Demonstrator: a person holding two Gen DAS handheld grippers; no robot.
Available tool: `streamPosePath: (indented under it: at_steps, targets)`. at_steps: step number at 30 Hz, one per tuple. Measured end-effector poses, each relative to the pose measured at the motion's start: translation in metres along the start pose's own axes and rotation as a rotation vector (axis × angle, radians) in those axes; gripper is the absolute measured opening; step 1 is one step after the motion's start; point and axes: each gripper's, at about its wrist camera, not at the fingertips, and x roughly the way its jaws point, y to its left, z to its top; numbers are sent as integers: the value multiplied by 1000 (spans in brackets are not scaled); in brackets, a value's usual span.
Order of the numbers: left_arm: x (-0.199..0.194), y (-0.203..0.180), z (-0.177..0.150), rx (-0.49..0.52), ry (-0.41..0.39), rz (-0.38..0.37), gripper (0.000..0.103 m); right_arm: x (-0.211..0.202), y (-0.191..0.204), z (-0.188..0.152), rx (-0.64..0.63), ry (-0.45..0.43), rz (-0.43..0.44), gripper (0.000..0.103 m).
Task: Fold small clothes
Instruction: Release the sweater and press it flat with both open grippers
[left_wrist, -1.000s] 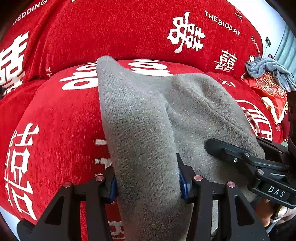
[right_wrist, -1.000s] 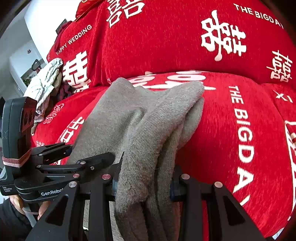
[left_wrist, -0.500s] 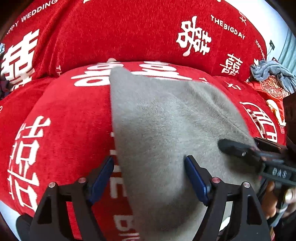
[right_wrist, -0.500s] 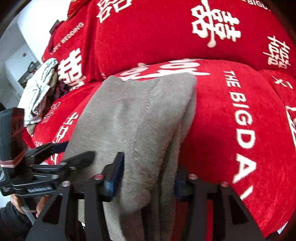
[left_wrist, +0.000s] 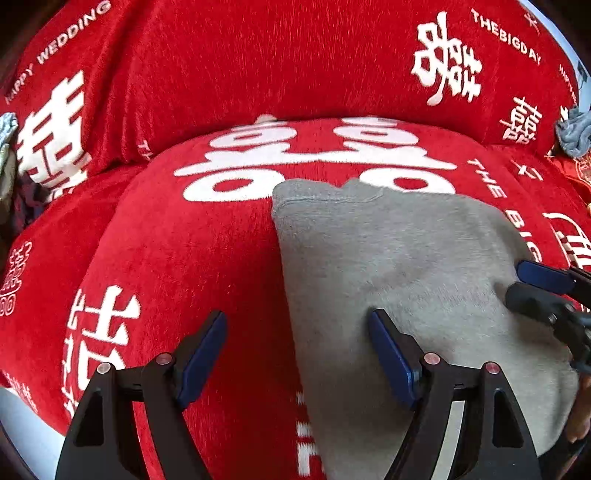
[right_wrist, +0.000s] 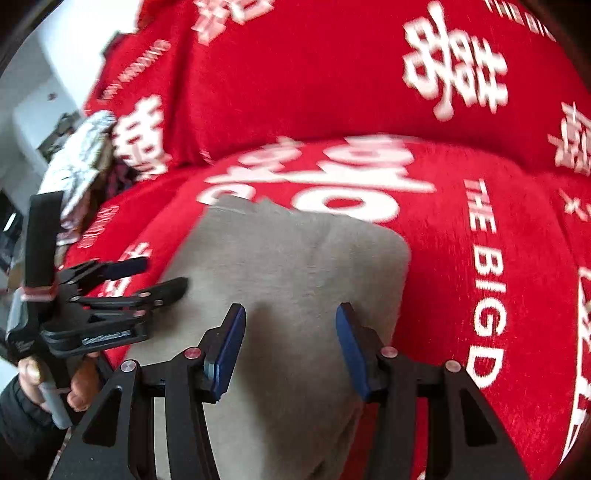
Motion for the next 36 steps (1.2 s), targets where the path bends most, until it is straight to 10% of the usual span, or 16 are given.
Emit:
streamPosePath:
  at_steps: [14, 36]
  targets:
    - [-65, -15, -59, 62, -111, -27, 82, -59, 52, -62, -173, -83, 71, 55]
    - [-117, -31, -101, -8, -329, 106, 83, -113, 97, -112, -141, -226, -179, 64]
